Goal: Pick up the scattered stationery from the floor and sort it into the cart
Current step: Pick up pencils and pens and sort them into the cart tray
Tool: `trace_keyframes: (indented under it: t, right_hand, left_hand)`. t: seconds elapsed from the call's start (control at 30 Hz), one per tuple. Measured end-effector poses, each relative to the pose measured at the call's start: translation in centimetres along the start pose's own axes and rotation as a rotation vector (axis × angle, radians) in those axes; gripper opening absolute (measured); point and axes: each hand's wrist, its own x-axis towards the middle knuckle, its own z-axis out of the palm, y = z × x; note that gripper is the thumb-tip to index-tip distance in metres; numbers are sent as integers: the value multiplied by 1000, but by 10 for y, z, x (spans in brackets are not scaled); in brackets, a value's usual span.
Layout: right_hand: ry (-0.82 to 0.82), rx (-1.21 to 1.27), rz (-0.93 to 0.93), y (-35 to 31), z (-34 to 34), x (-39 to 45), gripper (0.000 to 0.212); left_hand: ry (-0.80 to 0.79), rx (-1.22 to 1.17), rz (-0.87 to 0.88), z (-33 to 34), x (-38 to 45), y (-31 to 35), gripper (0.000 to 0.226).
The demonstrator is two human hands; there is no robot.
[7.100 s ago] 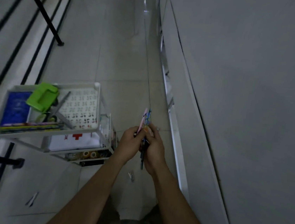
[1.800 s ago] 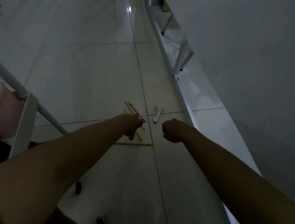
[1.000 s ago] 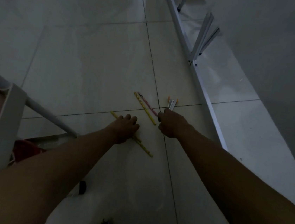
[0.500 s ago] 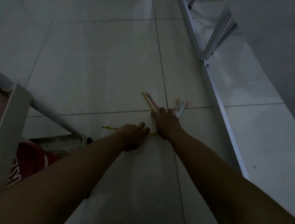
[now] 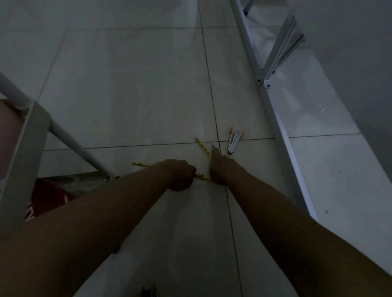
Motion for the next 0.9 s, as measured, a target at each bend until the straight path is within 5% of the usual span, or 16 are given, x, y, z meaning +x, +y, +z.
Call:
trace_keyframes:
  t: [0.3, 0.53, 0.73, 0.9]
  right_hand:
    - [145, -80, -48, 33, -31, -47, 70]
    - [260, -3, 16, 74, -46, -77, 33]
    - [208, 424, 154, 91, -47, -101, 13]
    - [321, 949, 254, 77, -45, -107, 33]
  left_hand:
    - [46, 51, 6, -16, -19, 15, 38]
    - [65, -132, 11, -35, -11, 42, 32]
    - [37, -871, -3, -59, 9, 73, 6]
    - [104, -1291, 45, -87, 10, 110, 31]
